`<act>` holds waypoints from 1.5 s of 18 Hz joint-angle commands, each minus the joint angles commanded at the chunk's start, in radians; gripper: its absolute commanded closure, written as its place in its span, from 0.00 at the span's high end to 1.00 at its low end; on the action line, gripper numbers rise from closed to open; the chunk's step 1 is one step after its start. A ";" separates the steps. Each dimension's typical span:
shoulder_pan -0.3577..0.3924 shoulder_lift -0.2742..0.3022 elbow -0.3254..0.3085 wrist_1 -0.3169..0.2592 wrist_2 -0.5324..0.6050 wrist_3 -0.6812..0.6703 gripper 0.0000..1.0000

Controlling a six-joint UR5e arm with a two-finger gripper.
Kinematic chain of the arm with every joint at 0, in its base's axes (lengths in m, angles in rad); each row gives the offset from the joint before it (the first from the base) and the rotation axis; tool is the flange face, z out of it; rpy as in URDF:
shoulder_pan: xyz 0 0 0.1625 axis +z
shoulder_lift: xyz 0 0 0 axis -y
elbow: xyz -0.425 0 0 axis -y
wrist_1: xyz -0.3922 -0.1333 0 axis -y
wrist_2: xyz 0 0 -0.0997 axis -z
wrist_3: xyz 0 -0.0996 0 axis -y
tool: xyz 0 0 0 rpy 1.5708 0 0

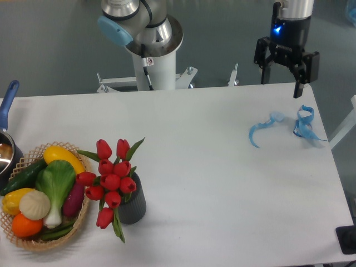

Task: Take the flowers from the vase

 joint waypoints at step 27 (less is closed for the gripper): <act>-0.219 -0.066 -0.181 0.043 -0.408 -0.350 1.00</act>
